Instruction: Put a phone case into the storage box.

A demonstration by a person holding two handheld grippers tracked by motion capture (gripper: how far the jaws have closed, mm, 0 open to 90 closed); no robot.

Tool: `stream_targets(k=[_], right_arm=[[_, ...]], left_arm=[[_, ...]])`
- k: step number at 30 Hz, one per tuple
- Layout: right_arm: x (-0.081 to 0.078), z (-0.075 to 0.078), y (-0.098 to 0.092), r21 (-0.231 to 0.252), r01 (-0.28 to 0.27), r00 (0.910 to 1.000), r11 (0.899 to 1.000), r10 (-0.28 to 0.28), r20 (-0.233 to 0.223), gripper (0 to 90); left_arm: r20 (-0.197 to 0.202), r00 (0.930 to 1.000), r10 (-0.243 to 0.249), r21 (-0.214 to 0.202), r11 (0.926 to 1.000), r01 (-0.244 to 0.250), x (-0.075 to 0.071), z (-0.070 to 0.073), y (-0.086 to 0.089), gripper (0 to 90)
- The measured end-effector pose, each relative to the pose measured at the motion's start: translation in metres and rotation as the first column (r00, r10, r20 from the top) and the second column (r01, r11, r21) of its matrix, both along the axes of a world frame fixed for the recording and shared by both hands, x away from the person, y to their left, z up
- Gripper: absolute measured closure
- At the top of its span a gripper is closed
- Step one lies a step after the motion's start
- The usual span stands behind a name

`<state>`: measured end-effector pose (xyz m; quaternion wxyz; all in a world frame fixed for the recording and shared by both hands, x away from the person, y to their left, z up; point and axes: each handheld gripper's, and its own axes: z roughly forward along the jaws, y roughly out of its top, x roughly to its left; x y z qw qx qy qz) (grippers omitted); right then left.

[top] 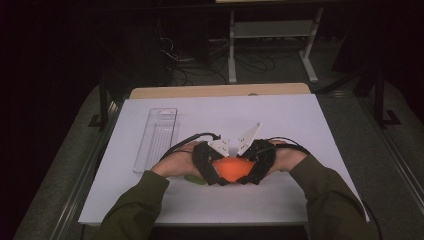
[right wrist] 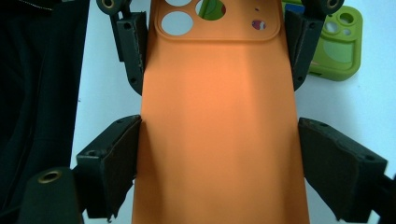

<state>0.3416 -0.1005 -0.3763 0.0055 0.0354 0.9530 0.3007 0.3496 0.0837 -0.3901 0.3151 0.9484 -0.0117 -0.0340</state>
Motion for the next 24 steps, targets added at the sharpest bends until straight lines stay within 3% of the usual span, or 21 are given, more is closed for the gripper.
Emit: stream_targets(k=[3,6,11,12,14,17,19,22,24], right_arm=[[0.001,0.0,-0.001,0.009,-0.002,1.0,1.0,0.002,-0.005,14.9],[0.002,-0.001,-0.004,0.034,0.012,0.9999,0.999,-0.012,-0.011,14.1],[0.005,-0.001,-0.012,0.056,0.075,0.9971,0.996,-0.074,-0.015,10.1],[0.006,-0.001,-0.014,0.062,0.086,0.9963,0.994,-0.086,-0.006,8.9],[0.005,0.0,-0.02,0.057,0.135,0.9908,0.989,-0.134,-0.022,7.8],[0.007,0.001,-0.028,0.079,0.182,0.9832,0.98,-0.18,-0.028,7.3],[0.009,0.002,-0.033,0.1,0.207,0.9784,0.973,-0.207,-0.009,6.6],[0.011,0.001,-0.041,0.121,0.274,0.9616,0.954,-0.274,-0.015,6.2],[0.011,0.001,-0.046,0.145,0.33,0.9438,0.933,-0.33,-0.023,6.2]], left_arm=[[-0.024,0.9997,0.01,-0.013,0.9999,-0.01,0.0,0.0,0.0,15.6],[-0.014,0.9997,0.019,-0.018,0.9996,-0.019,0.002,0.002,0.002,15.7],[-0.016,0.9972,0.073,-0.024,0.997,-0.073,0.003,0.003,0.004,15.7],[-0.003,0.9975,0.071,-0.003,0.9975,-0.071,0.005,0.004,0.005,15.7],[-0.018,0.9936,0.112,-0.01,0.9937,-0.112,0.005,0.002,0.007,15.7],[-0.022,0.9866,0.162,-0.01,0.9867,-0.162,0.006,0.0,0.01,15.7],[-0.032,0.9817,0.188,-0.008,0.9821,-0.188,0.007,-0.002,0.011,15.7],[-0.035,0.9771,0.21,0.0,0.9777,-0.21,0.008,-0.003,0.012,15.7],[-0.032,0.9726,0.23,0.005,0.9731,-0.23,0.008,-0.003,0.013,15.7]])
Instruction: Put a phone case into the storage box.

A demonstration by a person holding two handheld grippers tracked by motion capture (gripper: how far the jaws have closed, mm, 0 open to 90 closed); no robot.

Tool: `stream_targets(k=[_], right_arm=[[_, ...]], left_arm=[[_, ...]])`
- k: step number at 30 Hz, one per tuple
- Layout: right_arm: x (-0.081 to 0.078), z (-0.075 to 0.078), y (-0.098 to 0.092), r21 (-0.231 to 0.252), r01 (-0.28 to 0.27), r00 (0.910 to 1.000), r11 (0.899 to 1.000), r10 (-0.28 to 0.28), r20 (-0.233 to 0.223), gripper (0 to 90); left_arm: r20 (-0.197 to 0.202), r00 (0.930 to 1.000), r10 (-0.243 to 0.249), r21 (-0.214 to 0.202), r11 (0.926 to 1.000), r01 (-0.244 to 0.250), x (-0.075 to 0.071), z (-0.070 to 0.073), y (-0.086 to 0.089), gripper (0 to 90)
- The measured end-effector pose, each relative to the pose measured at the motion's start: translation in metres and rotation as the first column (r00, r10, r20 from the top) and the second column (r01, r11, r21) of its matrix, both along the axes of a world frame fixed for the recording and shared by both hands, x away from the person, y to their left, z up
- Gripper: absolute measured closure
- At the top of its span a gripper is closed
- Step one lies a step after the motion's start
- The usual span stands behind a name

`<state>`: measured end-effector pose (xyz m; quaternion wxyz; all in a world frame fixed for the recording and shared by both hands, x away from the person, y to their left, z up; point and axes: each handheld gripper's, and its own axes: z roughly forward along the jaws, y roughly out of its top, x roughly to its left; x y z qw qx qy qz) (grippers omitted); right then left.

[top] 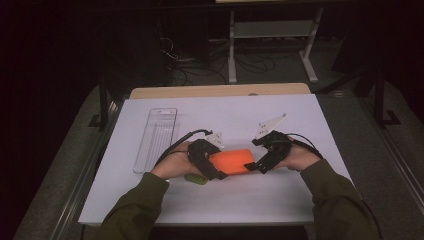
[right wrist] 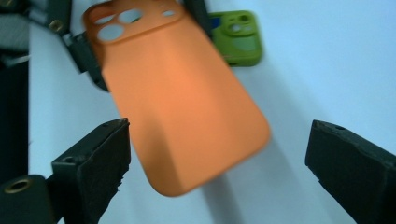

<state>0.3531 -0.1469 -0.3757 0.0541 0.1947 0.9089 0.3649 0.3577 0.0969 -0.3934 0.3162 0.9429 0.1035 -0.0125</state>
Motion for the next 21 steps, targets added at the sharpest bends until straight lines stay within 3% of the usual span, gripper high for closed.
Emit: stream_targets(k=[2,6,11,15,17,21], right_arm=[[-0.002,0.0,-0.003,0.016,0.066,0.9976,0.998,-0.065,-0.025,6.2],[-0.004,-0.002,-0.011,0.057,0.146,0.9888,0.988,-0.144,-0.038,6.3],[-0.008,-0.007,-0.018,0.042,0.25,0.9672,0.967,-0.248,-0.055,7.9],[-0.01,-0.013,-0.019,0.044,0.309,0.9503,0.95,-0.306,-0.056,7.8],[-0.013,-0.016,-0.018,0.047,0.323,0.9456,0.945,-0.321,-0.054,7.8],[-0.017,-0.026,-0.014,0.057,0.366,0.9298,0.929,-0.363,-0.059,4.0]], left_arm=[[0.002,0.9996,0.028,-0.006,0.9996,-0.028,0.0,0.0,0.001,15.7],[0.011,0.9953,0.096,0.007,0.9953,-0.097,0.002,0.0,0.003,15.7],[-0.002,0.9857,0.169,-0.014,0.9856,-0.169,0.003,0.001,0.005,15.7],[0.001,0.9792,0.203,-0.013,0.9791,-0.203,0.005,0.001,0.005,15.7],[-0.002,0.9728,0.232,-0.017,0.9726,-0.232,0.005,0.001,0.005,15.7],[0.009,0.971,0.239,0.009,0.971,-0.239,0.009,0.001,0.008,15.6]])
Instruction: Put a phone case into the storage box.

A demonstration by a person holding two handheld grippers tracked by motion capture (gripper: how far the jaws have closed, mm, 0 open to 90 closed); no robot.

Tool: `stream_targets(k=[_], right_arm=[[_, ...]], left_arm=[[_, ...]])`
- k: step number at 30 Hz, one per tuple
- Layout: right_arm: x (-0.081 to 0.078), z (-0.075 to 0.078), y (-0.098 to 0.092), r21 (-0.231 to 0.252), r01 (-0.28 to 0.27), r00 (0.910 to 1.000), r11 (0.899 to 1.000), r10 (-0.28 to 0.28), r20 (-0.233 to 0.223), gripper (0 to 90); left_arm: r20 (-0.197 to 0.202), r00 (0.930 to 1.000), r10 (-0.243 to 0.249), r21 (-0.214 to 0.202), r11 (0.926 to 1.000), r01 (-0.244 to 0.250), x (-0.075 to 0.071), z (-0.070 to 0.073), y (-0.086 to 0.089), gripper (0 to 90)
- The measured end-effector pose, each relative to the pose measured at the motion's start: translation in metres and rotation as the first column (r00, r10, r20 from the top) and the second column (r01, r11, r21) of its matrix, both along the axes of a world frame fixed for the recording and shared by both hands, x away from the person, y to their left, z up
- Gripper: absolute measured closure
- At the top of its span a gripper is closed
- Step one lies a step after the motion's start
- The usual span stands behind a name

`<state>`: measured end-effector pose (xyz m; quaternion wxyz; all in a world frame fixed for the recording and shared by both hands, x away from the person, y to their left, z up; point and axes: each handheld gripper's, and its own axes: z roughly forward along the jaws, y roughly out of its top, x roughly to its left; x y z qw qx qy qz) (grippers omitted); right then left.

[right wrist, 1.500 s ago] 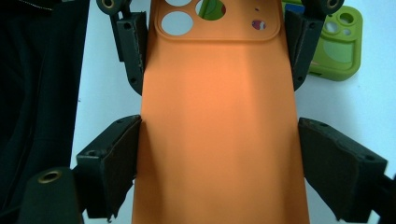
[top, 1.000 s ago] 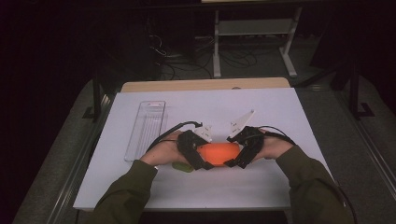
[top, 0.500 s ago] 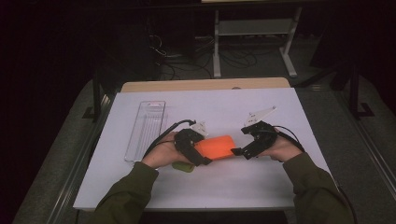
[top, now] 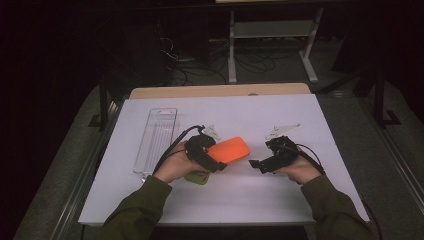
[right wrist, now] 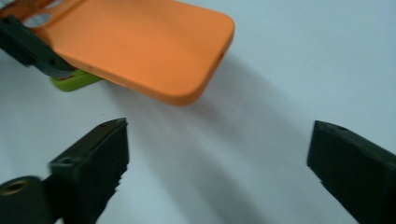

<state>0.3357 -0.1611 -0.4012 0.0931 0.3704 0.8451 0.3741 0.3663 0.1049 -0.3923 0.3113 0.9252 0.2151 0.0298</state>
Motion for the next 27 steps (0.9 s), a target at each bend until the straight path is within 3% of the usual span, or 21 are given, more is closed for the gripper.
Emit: stream_targets(k=[6,10,13,14,18,27], right_arm=[[0.001,-0.01,0.004,0.003,0.042,0.9973,0.999,-0.042,0.059,3.3],[0.001,-0.013,0.006,-0.017,0.042,0.9956,0.999,-0.04,0.084,2.7],[0.001,-0.014,0.009,-0.028,0.035,0.9939,0.999,-0.032,0.106,2.8],[0.0,-0.014,0.01,-0.039,0.038,0.992,0.998,-0.033,0.122,2.8],[-0.003,-0.014,0.013,-0.082,0.027,0.9814,0.996,-0.011,0.192,2.8],[-0.006,-0.014,0.017,-0.131,0.027,0.9629,0.991,0.009,0.27,2.3]], left_arm=[[-0.01,0.9995,0.03,-0.006,0.9995,-0.03,0.001,0.001,0.0,15.6],[-0.012,0.9993,0.034,-0.011,0.9993,-0.034,0.001,0.002,0.001,15.6],[-0.021,0.998,0.06,-0.036,0.9975,-0.061,0.0,0.002,0.0,15.6],[-0.01,0.9992,0.04,-0.017,0.9991,-0.04,0.001,0.003,0.002,15.6],[-0.006,0.9988,0.05,-0.03,0.9983,-0.05,0.002,0.003,0.003,15.6],[-0.008,0.9978,0.066,-0.037,0.9972,-0.066,0.002,0.002,0.003,15.6]])
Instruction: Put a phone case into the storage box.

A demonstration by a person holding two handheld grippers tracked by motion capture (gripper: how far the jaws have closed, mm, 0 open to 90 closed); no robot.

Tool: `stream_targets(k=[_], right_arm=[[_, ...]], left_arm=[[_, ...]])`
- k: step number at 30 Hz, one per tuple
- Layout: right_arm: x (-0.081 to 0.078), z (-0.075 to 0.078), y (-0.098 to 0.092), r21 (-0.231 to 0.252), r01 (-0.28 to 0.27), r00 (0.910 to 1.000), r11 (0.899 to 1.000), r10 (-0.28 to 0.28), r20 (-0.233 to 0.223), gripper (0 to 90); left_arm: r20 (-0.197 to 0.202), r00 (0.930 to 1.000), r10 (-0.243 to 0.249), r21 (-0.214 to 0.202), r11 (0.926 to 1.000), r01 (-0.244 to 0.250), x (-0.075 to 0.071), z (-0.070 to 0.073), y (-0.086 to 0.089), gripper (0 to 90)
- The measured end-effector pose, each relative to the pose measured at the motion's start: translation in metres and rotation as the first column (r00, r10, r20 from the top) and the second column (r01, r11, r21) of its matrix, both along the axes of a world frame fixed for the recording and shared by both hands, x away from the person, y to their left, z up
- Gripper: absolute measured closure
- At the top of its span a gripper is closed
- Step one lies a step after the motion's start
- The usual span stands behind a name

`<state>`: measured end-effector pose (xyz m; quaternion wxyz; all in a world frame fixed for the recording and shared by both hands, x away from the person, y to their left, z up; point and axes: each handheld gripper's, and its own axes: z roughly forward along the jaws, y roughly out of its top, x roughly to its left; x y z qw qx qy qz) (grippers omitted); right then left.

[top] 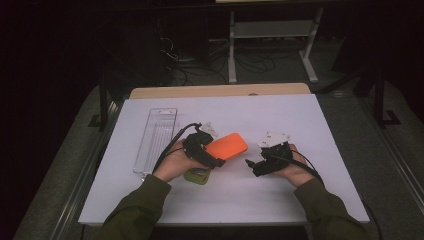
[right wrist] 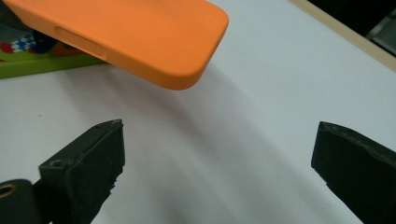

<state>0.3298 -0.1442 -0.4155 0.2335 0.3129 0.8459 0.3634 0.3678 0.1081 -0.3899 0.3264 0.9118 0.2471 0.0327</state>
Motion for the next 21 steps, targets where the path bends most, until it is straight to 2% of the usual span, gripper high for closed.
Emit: stream_targets(k=[2,6,9,13,15,21], right_arm=[[-0.0009,0.0007,0.0,-0.021,-0.012,0.9997,1.0,0.012,0.022,2.3],[-0.003,0.0018,0.0017,-0.021,-0.003,0.9992,1.0,0.003,0.04,2.2],[-0.0039,0.0024,0.0016,-0.042,-0.006,0.9981,0.999,0.008,0.061,2.2],[-0.0049,0.0026,0.0023,-0.062,-0.013,0.9956,0.998,0.018,0.092,2.2],[-0.0056,0.0025,0.0029,-0.074,-0.014,0.9944,0.997,0.022,0.103,2.2],[-0.0073,0.0019,0.0045,-0.118,-0.019,0.9879,0.993,0.036,0.151,2.2]], left_arm=[[0.003,1.0,-0.001,0.0,1.0,0.001,0.0,0.0003,0.0001,15.6],[0.005,1.0,0.001,-0.002,1.0,-0.001,0.0002,0.0007,0.0009,15.6],[0.016,0.9996,-0.025,0.03,0.9993,0.024,0.0023,0.0026,0.0032,15.6],[0.012,0.9997,-0.02,0.024,0.9995,0.02,0.0017,0.0023,0.0028,15.6],[0.002,1.0,0.0,-0.003,1.0,0.0,-0.0001,0.001,0.0009,15.6],[0.005,1.0,-0.004,0.0,1.0,0.004,0.0006,0.0005,0.0005,15.6]])
